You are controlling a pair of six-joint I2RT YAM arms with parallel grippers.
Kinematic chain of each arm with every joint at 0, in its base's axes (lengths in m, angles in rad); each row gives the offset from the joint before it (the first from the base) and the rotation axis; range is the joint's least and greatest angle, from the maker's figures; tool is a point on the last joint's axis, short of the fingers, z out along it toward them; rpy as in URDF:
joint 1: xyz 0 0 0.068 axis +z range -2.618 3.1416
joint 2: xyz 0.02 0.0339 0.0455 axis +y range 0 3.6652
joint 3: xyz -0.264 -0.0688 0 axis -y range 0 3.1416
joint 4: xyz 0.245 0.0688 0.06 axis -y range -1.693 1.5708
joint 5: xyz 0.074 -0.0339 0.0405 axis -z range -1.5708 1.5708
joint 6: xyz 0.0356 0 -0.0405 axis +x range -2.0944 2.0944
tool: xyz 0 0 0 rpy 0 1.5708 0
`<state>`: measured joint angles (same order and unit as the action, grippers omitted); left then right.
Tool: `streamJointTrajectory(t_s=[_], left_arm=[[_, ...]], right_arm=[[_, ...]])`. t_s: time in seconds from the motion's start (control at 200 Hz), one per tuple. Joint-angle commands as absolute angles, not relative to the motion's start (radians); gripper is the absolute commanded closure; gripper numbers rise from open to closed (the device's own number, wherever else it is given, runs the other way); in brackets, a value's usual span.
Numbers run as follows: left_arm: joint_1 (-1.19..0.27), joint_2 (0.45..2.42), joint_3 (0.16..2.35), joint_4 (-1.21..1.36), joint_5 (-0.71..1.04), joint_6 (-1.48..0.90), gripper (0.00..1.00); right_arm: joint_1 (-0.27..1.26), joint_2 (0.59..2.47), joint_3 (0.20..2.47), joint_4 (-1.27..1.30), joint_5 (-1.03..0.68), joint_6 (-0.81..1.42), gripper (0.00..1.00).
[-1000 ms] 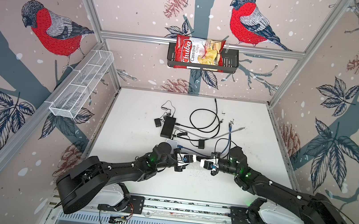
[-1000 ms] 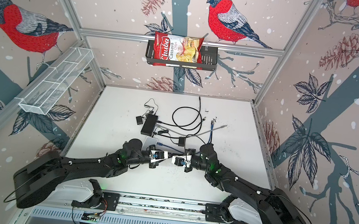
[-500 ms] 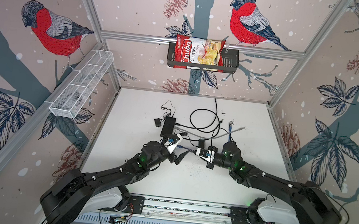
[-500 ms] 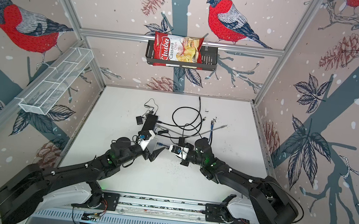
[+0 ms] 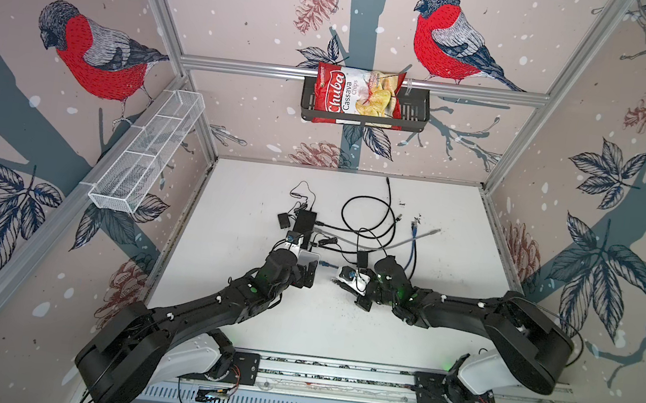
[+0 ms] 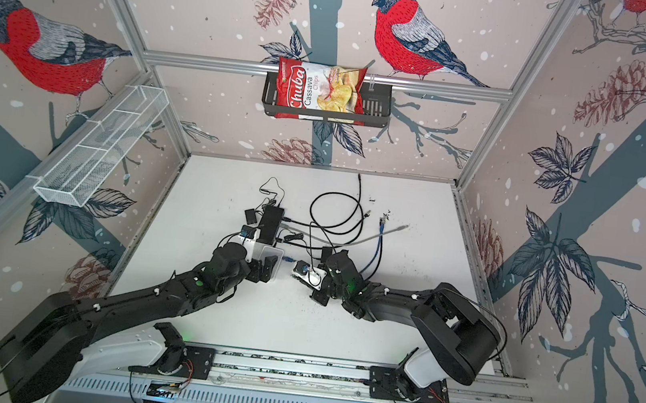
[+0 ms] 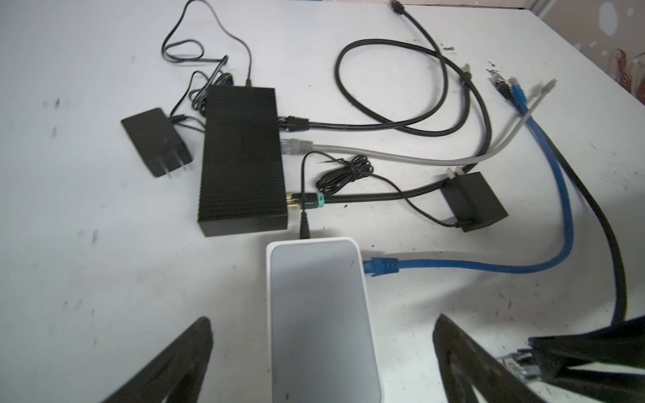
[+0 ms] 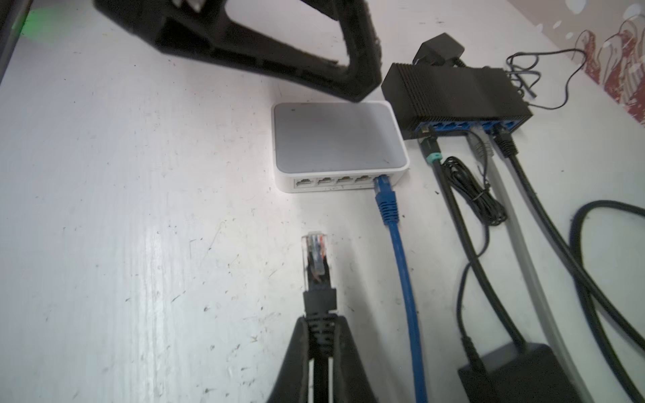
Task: Insert the plug into the switch port
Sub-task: 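Push the black plug into the router port with the right gripper while the left steadies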
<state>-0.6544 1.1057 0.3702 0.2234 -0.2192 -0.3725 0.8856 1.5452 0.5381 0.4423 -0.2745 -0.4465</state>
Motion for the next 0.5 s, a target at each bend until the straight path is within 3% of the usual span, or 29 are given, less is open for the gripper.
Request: streamJointTrajectory(t_s=[0.0,0.185,0.495], left_arm=[[-0.609,1.09,0.335,0.23,-0.199,-0.446,0.03],[-0.546,1.141,0.288,0.351,-0.056,-0.463,0.03],[-0.528,1.248,0.312,0.418,0.016,-0.469,0.06]], right_arm=[[0.899,1.586,0.567,0.482,-0.237,-0.418,0.97],[0.925,1.66,0.62,0.487,-0.223,-0.416,0.98],[0.967,1.774,0.707,0.445,-0.19,-0.439,0.98]])
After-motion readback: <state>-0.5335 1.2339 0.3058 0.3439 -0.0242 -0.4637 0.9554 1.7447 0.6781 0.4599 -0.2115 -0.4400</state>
